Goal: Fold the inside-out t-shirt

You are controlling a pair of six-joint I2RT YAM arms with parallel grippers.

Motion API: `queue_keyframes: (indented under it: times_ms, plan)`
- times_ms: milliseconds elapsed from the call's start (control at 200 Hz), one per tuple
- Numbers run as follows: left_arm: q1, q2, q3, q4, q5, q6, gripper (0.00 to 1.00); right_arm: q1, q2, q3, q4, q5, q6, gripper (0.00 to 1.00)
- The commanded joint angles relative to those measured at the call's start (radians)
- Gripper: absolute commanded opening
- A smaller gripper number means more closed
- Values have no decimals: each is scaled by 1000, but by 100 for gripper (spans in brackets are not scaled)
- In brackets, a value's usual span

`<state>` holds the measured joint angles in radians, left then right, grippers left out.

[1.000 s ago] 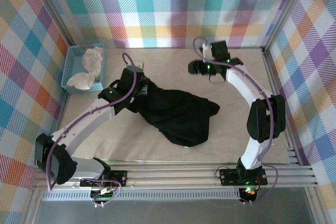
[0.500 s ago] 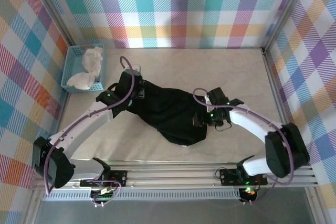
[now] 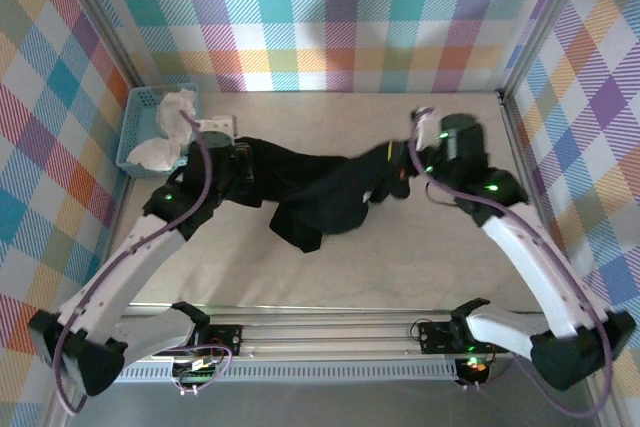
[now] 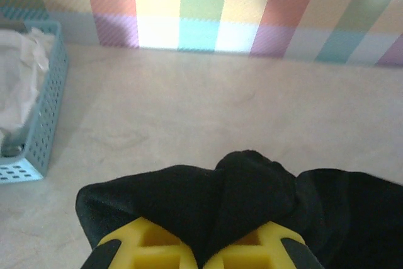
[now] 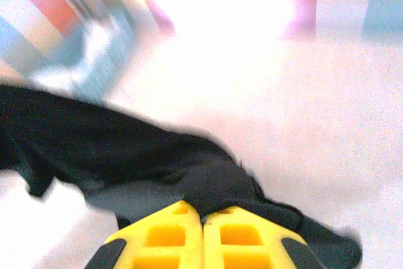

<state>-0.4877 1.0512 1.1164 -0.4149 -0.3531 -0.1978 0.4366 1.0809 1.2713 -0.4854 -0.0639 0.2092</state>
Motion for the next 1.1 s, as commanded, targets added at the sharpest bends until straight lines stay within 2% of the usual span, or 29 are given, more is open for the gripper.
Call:
queue_keyframes:
  times_ms: [0, 150, 250, 435, 590, 645, 705, 765, 795, 845, 890, 965, 1045, 1095]
  plan:
    - [13, -88, 87, 44, 22, -9, 0, -5, -4, 128, -19, -2, -84, 0]
    - [31, -87, 146, 17, -83, 39, 0, -4, 27, 275, -70, -73, -97, 0]
    - [70, -48, 147, 40, -113, 46, 0, -5, 31, 312, -96, -126, -100, 0]
    - [148, 100, 189, 83, -109, 62, 0, -3, 30, 334, -150, -90, -125, 0]
    - [201, 326, 291, 85, -78, 69, 1, -3, 70, 247, -71, -238, -19, 0]
    - [206, 416, 327, 89, -75, 78, 7, -4, 111, 211, -32, -290, 26, 0]
    - [215, 514, 380, 86, -72, 88, 21, -4, 166, 174, 15, -304, 72, 1]
    - [224, 600, 436, 46, -78, 88, 46, -5, 238, 153, 56, -292, 101, 1]
    - [225, 631, 459, 13, -82, 84, 56, -6, 283, 156, 60, -273, 109, 1]
    - [223, 646, 462, -32, -67, 65, 65, -7, 359, 182, 51, -242, 109, 1]
    - [214, 611, 394, -22, -9, 32, 71, -9, 425, 211, 37, -219, 101, 1]
    - [164, 474, 180, 103, 138, -33, 76, -26, 525, 259, 17, -201, 93, 1]
    - [53, 343, -32, 271, 261, -78, 85, -52, 601, 299, 3, -219, 90, 1]
    - [-33, 302, -123, 341, 319, -79, 85, -67, 636, 320, -10, -228, 84, 2]
